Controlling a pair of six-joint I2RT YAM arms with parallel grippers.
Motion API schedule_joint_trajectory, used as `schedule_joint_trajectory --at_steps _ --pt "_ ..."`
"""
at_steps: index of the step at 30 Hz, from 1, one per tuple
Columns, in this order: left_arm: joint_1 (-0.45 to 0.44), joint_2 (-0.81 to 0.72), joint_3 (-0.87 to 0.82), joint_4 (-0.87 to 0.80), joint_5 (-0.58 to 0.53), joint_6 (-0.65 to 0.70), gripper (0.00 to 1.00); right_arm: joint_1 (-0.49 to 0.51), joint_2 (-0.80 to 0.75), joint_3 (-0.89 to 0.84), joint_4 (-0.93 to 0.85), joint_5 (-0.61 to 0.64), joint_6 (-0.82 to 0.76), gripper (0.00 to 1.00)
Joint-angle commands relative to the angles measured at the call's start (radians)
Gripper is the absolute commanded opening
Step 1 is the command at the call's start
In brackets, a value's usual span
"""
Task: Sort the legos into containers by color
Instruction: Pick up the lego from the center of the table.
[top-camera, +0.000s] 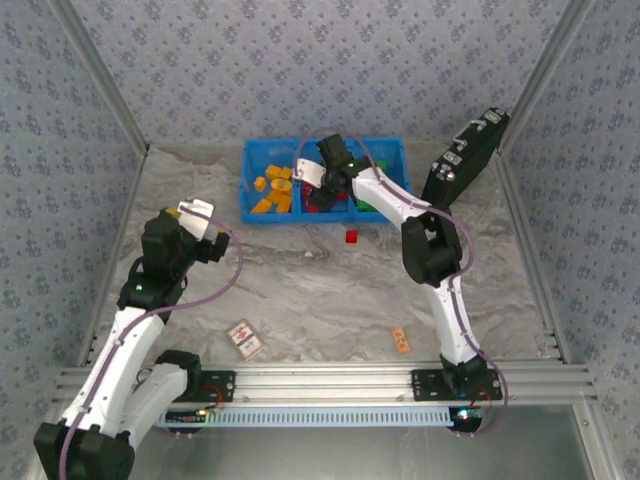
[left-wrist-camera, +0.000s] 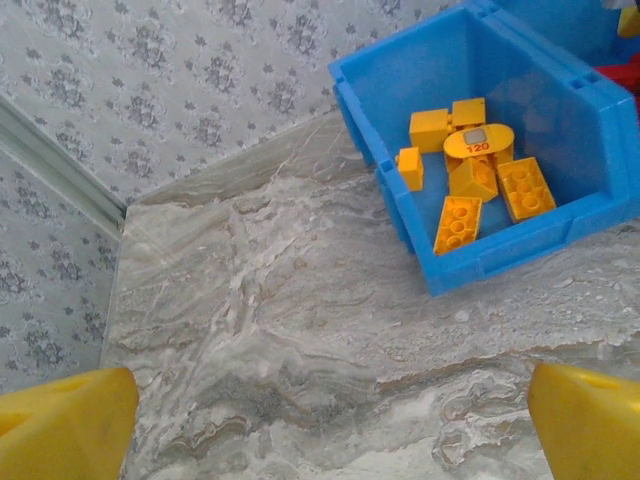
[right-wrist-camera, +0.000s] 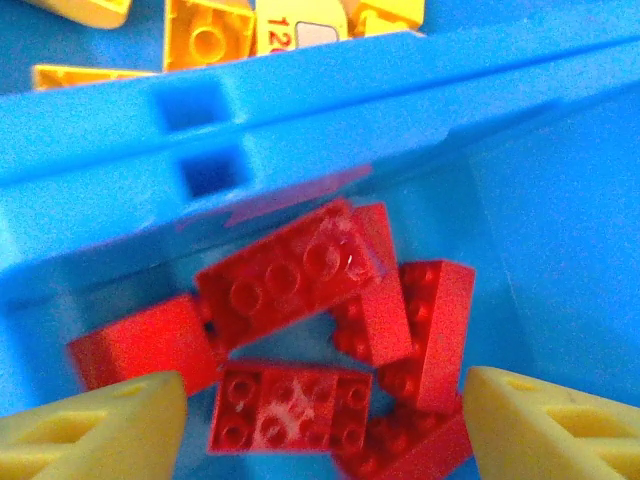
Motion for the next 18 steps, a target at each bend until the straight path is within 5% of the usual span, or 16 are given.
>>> schedule_joint_trajectory --at_steps 1,9,13,18 --pt "-0.017 -0.043 0.018 0.031 -0.009 0.003 1.00 0.026 -0.174 -0.145 0.090 0.091 0.096 0.75" --pt "-0.094 -0.096 -0.025 0.068 -0.004 0.033 1.00 0.137 -0.484 -0.544 0.300 0.443 0.340 0.80" --pt "-0.099 -0.101 -0.030 0.075 -0.013 0.025 1.00 0.177 -0.546 -0.570 0.160 0.640 0.572 0.81" --pt "-0.103 -0.093 -0.036 0.087 -0.011 0.010 1.00 0.186 -0.616 -0.599 -0.027 0.662 0.887 0.87"
